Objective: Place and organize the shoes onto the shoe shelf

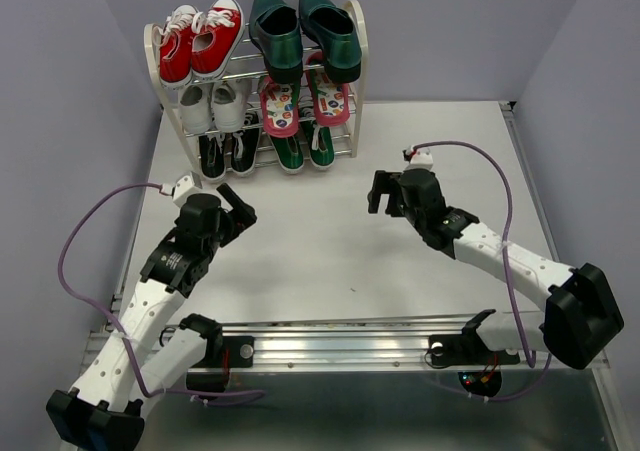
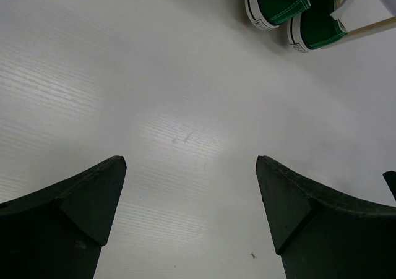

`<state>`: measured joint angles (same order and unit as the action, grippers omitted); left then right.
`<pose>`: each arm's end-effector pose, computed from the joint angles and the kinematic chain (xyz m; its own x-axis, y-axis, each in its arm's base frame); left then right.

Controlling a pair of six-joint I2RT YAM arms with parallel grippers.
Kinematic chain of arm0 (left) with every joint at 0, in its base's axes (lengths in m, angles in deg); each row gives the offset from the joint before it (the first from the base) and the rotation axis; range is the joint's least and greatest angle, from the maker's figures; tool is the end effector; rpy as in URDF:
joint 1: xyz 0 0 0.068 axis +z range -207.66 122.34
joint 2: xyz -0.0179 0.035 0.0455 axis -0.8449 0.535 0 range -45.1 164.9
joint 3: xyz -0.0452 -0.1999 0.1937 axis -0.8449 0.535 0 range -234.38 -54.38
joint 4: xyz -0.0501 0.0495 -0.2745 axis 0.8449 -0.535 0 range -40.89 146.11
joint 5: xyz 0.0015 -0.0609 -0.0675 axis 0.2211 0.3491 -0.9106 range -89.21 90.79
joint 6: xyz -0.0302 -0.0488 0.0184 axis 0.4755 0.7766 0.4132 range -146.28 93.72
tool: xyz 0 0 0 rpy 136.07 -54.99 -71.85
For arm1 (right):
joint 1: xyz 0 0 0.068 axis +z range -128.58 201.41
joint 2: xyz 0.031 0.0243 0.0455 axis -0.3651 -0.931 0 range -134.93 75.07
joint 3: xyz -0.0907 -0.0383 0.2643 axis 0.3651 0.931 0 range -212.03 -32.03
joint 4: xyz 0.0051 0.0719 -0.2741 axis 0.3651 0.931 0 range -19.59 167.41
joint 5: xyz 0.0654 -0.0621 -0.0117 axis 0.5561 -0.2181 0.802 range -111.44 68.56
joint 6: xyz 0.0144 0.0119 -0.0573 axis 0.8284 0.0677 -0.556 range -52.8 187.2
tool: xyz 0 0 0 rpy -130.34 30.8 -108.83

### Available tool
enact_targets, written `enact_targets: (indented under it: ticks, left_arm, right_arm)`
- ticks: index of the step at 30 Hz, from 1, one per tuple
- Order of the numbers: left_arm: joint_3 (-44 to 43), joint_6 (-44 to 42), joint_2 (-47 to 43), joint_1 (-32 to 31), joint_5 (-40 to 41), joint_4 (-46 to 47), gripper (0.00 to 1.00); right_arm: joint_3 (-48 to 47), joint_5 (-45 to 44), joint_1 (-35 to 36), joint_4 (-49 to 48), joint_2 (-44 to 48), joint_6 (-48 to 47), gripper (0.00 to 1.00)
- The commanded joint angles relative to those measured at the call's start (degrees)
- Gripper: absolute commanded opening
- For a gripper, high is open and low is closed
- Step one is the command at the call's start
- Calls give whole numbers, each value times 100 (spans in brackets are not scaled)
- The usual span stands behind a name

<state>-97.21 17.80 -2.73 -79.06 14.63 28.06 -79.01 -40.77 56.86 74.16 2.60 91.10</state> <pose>0.1806 -0.0592 0.3057 -0.4189 -0.5612 -0.7138 -0.1872 0.8226 -0.5369 0.2586 0.1660 0.2564 -0.4901 0.1204 -0.8633 -0.1240 0.9707 0.2058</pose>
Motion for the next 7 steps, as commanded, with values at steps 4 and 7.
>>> enact_targets:
  ticks: [4, 7]
  left_arm:
    - [64, 84, 17, -21, 145, 160, 99]
    - [82, 101, -9, -30, 180, 169, 99]
  right_arm:
    - [110, -484, 33, -559, 136, 176, 100]
    - [119, -589, 33, -559, 136, 255, 100]
